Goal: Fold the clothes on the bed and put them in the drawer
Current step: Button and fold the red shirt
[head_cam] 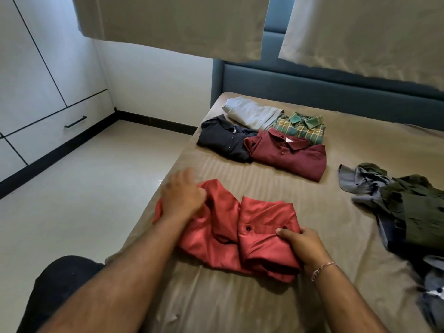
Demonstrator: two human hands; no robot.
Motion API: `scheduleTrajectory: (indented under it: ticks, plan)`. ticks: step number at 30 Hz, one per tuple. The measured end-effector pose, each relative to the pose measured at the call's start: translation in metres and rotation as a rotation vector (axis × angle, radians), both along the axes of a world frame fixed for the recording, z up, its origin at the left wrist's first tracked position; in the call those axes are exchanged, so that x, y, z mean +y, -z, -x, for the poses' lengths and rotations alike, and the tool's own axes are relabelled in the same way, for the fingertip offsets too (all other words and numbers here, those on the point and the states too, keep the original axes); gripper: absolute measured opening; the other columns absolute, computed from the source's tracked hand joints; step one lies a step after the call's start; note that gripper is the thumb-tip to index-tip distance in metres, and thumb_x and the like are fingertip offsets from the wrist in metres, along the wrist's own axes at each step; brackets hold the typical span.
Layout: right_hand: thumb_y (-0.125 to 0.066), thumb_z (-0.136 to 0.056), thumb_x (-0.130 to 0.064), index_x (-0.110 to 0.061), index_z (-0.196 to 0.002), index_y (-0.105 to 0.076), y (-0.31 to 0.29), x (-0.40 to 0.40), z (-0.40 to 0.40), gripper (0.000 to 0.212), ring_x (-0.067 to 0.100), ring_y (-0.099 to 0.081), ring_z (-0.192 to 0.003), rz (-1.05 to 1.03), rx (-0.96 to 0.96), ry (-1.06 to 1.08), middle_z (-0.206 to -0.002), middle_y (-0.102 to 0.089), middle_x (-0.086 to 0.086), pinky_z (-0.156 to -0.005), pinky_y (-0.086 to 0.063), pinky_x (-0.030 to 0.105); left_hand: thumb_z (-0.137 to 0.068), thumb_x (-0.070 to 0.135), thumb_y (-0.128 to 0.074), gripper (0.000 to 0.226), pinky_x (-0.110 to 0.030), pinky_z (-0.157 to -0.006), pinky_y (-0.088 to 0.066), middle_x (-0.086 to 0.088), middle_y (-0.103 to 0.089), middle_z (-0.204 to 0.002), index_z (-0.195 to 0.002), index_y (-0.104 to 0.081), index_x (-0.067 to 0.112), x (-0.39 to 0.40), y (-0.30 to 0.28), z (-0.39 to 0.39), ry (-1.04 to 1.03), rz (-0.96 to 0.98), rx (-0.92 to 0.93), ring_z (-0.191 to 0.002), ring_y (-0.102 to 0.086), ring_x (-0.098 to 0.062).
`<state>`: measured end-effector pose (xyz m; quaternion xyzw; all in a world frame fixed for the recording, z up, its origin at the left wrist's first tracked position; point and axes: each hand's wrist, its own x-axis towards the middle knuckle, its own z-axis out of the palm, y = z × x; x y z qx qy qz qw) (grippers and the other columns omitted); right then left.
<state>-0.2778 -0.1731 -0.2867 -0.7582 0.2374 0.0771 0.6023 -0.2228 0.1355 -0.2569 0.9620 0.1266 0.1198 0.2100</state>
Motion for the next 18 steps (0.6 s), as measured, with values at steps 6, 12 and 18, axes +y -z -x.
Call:
scheduleTrajectory:
  ticks: [6,12,18]
  plan:
    - [-0.086,-0.076,-0.012,-0.008,-0.088,-0.074,-0.024,-0.005,-0.023,0.018,0.031,-0.072,-0.082,0.26,-0.075,0.06,-0.082,-0.076,0.01,-0.083,-0.06,0.046,-0.078,0.038,-0.067,0.025,-0.034,-0.07,-0.05,-0.012,-0.072,-0.096,-0.088,-0.067,0.015,0.053,0.001,0.011,-0.047,0.26,0.337,-0.088,-0.067,-0.032]
    - [-0.081,-0.074,-0.037,-0.026,-0.128,-0.057,-0.09,0.06,-0.022,0.059,0.037,-0.069,-0.103,0.664,-0.214,-0.074,-0.107,-0.073,0.008,-0.085,-0.054,0.041,-0.084,0.018,-0.078,0.015,-0.027,-0.054,-0.044,-0.003,-0.066,-0.069,-0.084,-0.063,0.019,0.042,0.012,0.04,-0.084,0.978,0.166,-0.059,-0.057,-0.018]
    - [-0.071,-0.081,-0.057,-0.038,-0.131,-0.051,-0.08,0.183,0.02,0.057,0.016,-0.067,-0.097,0.626,-0.451,-0.519,-0.103,-0.068,-0.012,-0.082,-0.055,0.035,-0.086,0.017,-0.073,0.016,-0.038,-0.075,-0.057,-0.007,-0.071,-0.101,-0.098,-0.064,0.023,0.047,0.024,0.052,-0.279,1.047,-0.06,-0.077,-0.065,-0.02]
